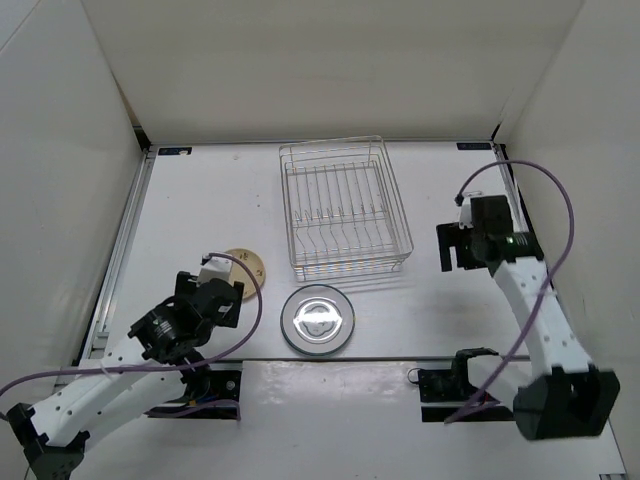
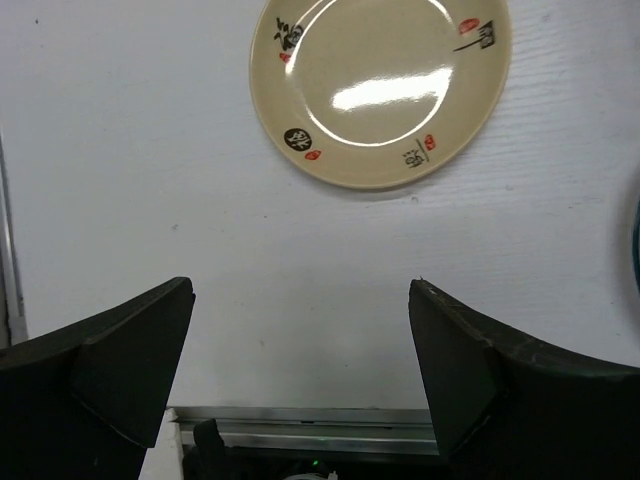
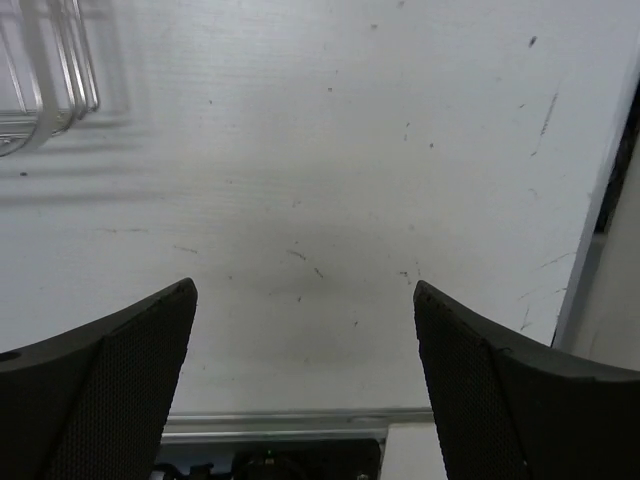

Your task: Unload the plates from the dish rack

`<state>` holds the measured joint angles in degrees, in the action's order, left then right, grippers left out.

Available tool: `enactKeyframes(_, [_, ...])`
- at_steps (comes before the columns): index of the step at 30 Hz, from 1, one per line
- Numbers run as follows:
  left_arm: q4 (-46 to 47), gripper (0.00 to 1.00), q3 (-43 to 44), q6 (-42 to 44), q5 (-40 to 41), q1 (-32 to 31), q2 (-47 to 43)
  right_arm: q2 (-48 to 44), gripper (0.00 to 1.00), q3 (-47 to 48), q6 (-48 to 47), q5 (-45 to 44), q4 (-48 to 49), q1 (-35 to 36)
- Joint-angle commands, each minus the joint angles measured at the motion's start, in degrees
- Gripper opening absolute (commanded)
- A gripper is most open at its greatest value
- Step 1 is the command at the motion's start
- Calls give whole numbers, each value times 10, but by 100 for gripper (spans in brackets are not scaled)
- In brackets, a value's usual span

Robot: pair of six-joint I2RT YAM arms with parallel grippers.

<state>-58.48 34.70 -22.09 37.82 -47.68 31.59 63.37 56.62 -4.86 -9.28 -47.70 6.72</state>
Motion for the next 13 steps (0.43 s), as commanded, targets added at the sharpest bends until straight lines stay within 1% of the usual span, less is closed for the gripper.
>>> enactKeyframes(1, [14, 99, 8, 21, 21, 22, 36, -115, 90, -42, -19, 11, 84, -9])
enactKeyframes(3, [20, 99, 9, 24, 10, 39, 51, -138, 90, -63, -30, -24, 120, -8])
enactKeyframes(4, [20, 99, 10, 25, 5, 46, 55, -161, 90, -88, -40, -32, 126, -8])
enactKeyframes(5, [25, 99, 7, 25, -10, 52, 58, -163, 90, -91, -42, -23, 134, -8])
enactKeyframes(6, [31, 99, 7, 26, -13, 76, 58, -159, 90, -92, -43, -20, 131, -8])
enactKeyframes(8, [39, 99, -4, 28, -32, 91, 54, -144, 90, -92, -34, -11, 123, -8])
enactKeyframes(9, [58, 99, -9, 26, -35, 118, 44, -135, 90, -90, -31, 7, 112, -9])
enactKeyframes(10, [65, 99, -29, 25, -42, 129, 40, -130, 90, -92, -39, 16, 111, -9])
enactKeyframes(12, [108, 99, -45, 36, -47, 167, 22, -110, 90, -88, -27, 2, 111, -9])
enactKeyframes(13, [137, 99, -66, 42, -53, 180, 14, -103, 90, -80, -23, -8, 105, -10])
